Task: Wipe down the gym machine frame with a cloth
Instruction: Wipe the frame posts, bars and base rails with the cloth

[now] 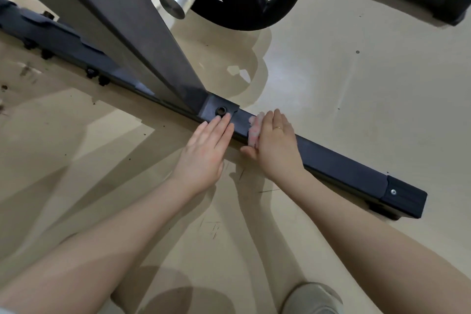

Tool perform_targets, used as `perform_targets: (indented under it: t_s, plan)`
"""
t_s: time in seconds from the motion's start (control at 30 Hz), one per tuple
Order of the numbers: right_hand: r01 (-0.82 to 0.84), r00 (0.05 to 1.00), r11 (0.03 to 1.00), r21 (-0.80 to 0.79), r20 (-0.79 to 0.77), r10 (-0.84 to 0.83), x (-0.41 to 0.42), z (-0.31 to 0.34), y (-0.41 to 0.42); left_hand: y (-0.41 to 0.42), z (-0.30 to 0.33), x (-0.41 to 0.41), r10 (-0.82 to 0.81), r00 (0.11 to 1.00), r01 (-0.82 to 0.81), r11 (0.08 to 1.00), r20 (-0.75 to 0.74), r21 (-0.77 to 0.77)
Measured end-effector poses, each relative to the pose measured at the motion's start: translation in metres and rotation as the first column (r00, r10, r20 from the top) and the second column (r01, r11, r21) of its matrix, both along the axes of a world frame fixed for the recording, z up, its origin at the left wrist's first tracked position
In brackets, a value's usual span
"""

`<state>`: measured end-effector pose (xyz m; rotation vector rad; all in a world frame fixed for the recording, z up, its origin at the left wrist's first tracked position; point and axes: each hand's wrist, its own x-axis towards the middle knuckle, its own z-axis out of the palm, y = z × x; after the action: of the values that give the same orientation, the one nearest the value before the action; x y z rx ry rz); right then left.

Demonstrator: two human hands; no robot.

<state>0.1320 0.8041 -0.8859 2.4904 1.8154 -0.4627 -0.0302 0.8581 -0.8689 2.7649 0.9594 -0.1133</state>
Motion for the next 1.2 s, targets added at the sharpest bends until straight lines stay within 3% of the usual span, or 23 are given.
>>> perform_targets:
  t_s: [0.07,0.17,0.23,0.33,0.43,0.57,0.73,0.83,1.0,1.2]
  plan:
    - [-0.085,0.993,0.996,-0.029,0.078,0.087,-0.004,-0.014,0.023,0.000,-0.003,-0.003,-0.036,0.999,0.036,0.999,-0.015,0.021]
    - [-0.225,0.971,0.972,-0.069,0.061,0.229,0.003,-0.008,0.034,0.002,-0.005,-0.006,-0.079,0.996,0.081,0.995,-0.035,0.058]
    - [-0.267,0.953,0.964,-0.008,0.146,0.265,0.019,-0.001,0.018,0.005,-0.005,-0.005,-0.084,0.996,0.087,0.994,-0.039,0.067]
    - [-0.162,0.947,0.966,0.201,0.307,0.095,0.036,-0.006,-0.020,0.005,-0.006,-0.004,-0.089,0.995,0.091,0.993,-0.038,0.077]
    - [-0.167,0.949,0.948,0.272,0.305,0.080,0.027,-0.021,-0.011,0.001,-0.005,-0.004,-0.077,0.996,0.080,0.995,-0.044,0.056]
    - [-0.200,0.944,0.949,0.243,0.307,0.121,0.003,-0.031,0.026,0.000,0.000,-0.003,-0.062,0.996,0.067,0.995,-0.071,0.069]
    - [-0.137,0.957,0.876,0.462,0.292,-0.004,0.058,-0.007,-0.049,-0.003,0.006,0.000,-0.056,0.992,0.062,0.997,-0.109,0.051]
    - [-0.068,0.953,0.896,0.438,0.295,-0.071,0.054,-0.012,-0.042,-0.007,0.005,0.005,-0.047,0.995,0.052,0.997,-0.090,0.050]
    - [-0.168,0.958,0.913,0.371,0.279,0.063,-0.012,-0.020,0.030,-0.008,0.003,0.006,-0.037,0.999,0.039,0.997,-0.040,0.072]
    - [-0.156,0.956,0.929,0.335,0.287,0.057,0.073,-0.026,-0.066,-0.015,0.003,0.020,-0.006,0.994,0.010,0.999,-0.107,0.036]
